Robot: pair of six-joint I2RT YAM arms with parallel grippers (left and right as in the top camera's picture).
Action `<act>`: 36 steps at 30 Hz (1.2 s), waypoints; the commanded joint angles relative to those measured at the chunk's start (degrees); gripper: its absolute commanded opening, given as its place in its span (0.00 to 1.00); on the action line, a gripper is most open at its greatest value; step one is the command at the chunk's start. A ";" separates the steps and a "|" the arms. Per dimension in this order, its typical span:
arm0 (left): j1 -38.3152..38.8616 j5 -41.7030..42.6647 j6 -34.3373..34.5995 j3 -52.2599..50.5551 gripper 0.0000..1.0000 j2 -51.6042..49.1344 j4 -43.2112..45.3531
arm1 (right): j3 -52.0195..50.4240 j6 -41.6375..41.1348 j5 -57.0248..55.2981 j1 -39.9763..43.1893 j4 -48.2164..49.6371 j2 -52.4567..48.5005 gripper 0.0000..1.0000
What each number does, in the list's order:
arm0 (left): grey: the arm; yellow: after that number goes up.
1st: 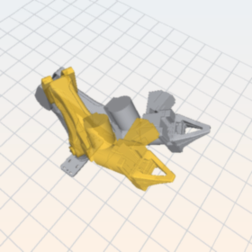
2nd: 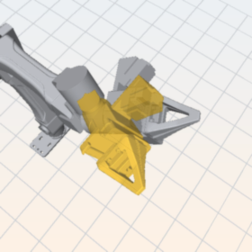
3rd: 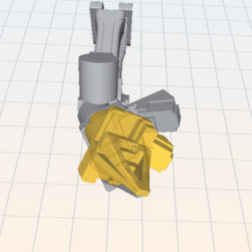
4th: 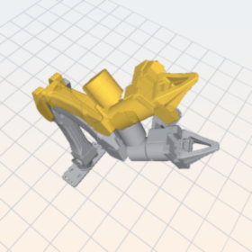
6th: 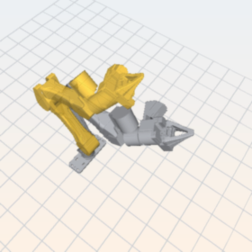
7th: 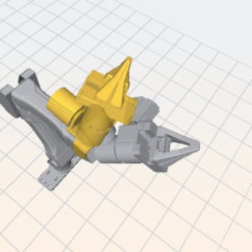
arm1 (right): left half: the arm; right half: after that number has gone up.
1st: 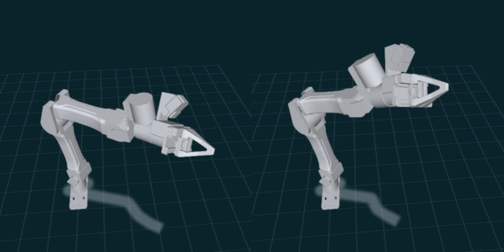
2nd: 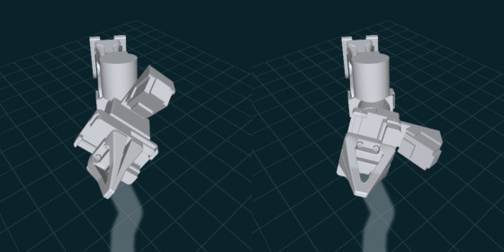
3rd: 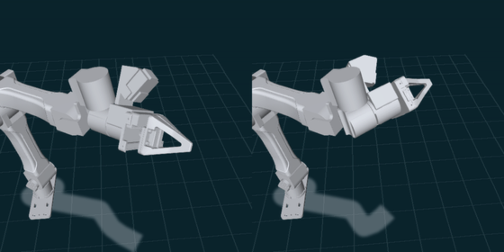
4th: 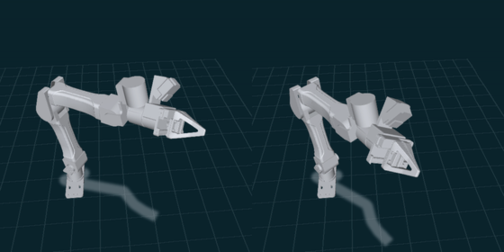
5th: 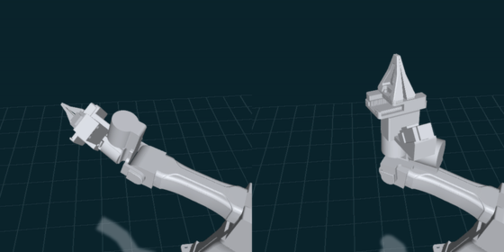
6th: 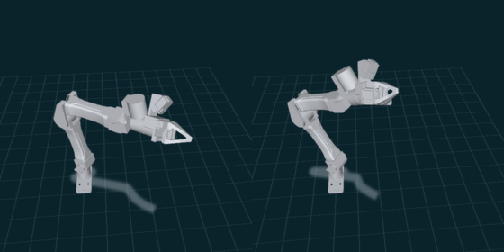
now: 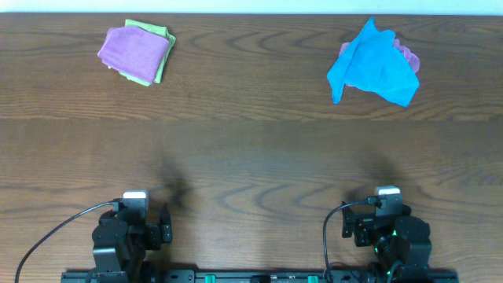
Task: Fold the cloth
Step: 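Move the right gripper toward the crumpled blue cloth at top right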
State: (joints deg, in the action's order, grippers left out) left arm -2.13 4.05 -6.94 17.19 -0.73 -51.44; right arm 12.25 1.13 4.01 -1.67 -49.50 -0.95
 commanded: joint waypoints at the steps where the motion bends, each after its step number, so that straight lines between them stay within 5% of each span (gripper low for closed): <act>1: 0.24 -1.07 -2.05 -0.68 0.95 0.52 -3.15 | -0.83 0.90 -0.81 0.52 -0.24 0.63 0.99; 29: 0.24 -1.07 -2.05 -0.68 0.95 0.52 -3.15 | -0.66 0.13 -0.81 0.52 0.90 0.13 0.99; 36: 0.24 -1.07 -2.05 -0.68 0.95 0.52 -3.15 | 5.95 -2.45 -2.45 0.63 1.53 -9.73 0.99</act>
State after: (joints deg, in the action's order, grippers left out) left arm -2.13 4.08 -6.96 17.19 -0.73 -51.44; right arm 13.91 0.78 3.55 -1.65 -48.21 -6.68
